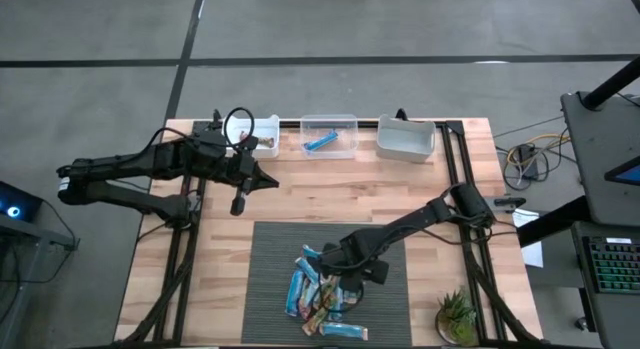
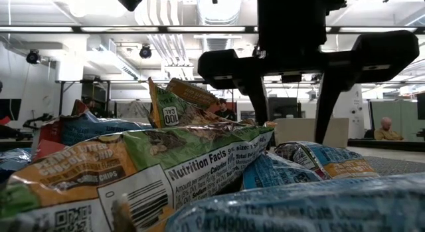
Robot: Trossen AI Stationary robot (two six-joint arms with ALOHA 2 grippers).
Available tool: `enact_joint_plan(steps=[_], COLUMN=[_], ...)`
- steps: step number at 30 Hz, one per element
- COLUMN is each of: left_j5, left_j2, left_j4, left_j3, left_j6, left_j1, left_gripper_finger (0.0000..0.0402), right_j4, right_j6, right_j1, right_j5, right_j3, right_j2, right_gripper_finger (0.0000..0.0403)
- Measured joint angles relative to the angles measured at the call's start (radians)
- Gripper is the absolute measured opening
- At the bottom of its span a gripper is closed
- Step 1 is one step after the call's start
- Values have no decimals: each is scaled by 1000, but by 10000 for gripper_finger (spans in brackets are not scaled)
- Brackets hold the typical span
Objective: Pick and place Granola Bars by type
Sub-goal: Put the yellow granola bar into the gray bin
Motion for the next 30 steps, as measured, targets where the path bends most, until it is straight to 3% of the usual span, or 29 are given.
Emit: enact_joint_plan(steps=[18, 30], left_j5=[0, 0], left_j2=[0, 0], left_j4=[3, 2], left_j3=[0, 0], left_j6=[0, 0], left_j1=[0, 0], left_gripper_finger=[0, 0], right_j4=[59, 76], right_j6=[-14, -15], right_j1=[-2, -3], right_j5=[0, -3], right_j3=[-58, -58], right_j2=[0, 0], right_gripper_finger=[198, 113])
